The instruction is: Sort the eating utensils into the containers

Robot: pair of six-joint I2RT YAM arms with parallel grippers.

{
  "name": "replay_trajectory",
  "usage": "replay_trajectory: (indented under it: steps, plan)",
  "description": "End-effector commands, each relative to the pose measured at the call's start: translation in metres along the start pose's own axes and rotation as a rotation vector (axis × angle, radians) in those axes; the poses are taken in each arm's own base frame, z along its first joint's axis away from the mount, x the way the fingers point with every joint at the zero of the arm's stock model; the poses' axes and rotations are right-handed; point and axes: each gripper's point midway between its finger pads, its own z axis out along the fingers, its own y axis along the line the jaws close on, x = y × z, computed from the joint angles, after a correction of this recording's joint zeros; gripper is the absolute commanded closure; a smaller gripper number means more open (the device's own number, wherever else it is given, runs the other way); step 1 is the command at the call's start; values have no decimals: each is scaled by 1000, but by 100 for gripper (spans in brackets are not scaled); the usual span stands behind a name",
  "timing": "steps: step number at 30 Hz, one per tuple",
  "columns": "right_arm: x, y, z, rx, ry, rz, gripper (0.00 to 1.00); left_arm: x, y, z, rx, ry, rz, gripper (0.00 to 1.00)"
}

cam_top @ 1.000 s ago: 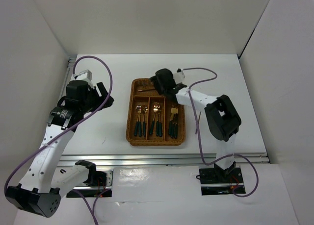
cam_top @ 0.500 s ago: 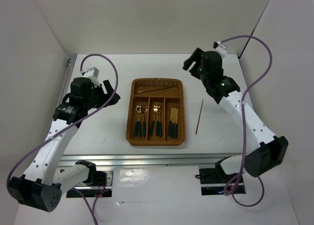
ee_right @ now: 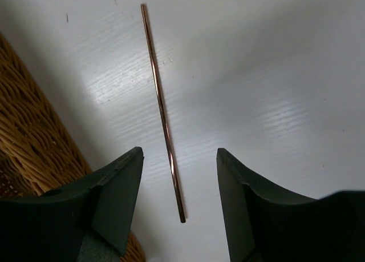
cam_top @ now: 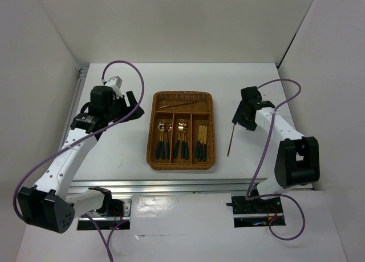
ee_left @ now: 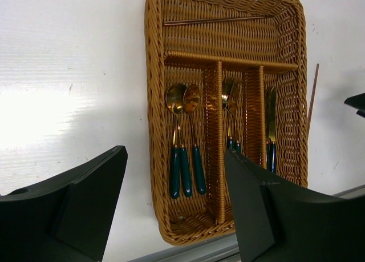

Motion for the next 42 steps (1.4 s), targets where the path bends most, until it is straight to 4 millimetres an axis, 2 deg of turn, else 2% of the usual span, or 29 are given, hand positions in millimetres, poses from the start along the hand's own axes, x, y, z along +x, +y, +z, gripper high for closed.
replay_trajectory:
  steps: [1, 2, 4, 5, 13, 17, 24, 28, 29, 42]
  plan:
    - [9, 10, 12, -57, 37, -33, 39, -26, -13, -1, 46, -70, 25, 17]
    - [15, 12, 20, -62, 55, -35, 40, -27, -13, 0, 45, -69, 25, 17]
    - [20, 18, 23, -101, 76, -34, 45, -26, -11, 4, 32, -63, 23, 17]
    - [26, 19, 28, -105, 94, -36, 45, -30, -13, 2, 37, -73, 24, 17]
    - [45, 13, 50, -74, 145, -45, 45, -23, -6, 12, 9, -39, 18, 17]
    - [48, 16, 55, -93, 157, -54, 47, -24, -4, 17, -4, -32, 16, 17]
    - [64, 8, 69, -47, 214, -65, 55, -25, -2, 19, -17, -28, 15, 17]
    - [66, 6, 75, -30, 225, -68, 61, -23, -1, 21, -21, -19, 13, 17]
    - [62, 7, 75, -26, 212, -68, 63, -23, -1, 21, -21, -19, 13, 17]
    - [75, -14, 91, 106, 285, -110, 84, -22, 2, 28, -28, -3, 20, 17]
